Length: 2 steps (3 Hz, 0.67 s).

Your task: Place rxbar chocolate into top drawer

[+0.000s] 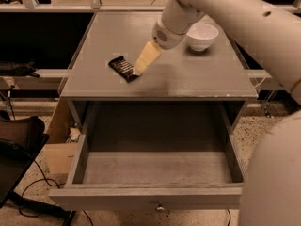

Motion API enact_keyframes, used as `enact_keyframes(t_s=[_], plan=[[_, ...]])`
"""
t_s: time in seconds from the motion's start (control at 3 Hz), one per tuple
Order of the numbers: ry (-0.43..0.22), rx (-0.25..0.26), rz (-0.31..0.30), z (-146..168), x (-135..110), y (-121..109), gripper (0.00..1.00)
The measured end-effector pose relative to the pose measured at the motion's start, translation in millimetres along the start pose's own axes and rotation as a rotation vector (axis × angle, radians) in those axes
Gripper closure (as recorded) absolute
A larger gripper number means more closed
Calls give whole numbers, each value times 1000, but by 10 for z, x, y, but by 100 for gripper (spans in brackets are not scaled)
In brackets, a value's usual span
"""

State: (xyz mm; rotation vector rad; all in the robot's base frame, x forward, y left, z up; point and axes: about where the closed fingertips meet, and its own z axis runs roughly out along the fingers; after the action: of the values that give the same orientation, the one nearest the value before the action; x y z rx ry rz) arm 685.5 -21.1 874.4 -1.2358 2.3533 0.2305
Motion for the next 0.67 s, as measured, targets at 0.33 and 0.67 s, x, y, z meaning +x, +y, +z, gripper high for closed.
enact_keyframes(t_s=[0.33,0.67], plan=[[17,-31,5,252,-175,61,0],[14,-62,-16,412,-382,248,0]])
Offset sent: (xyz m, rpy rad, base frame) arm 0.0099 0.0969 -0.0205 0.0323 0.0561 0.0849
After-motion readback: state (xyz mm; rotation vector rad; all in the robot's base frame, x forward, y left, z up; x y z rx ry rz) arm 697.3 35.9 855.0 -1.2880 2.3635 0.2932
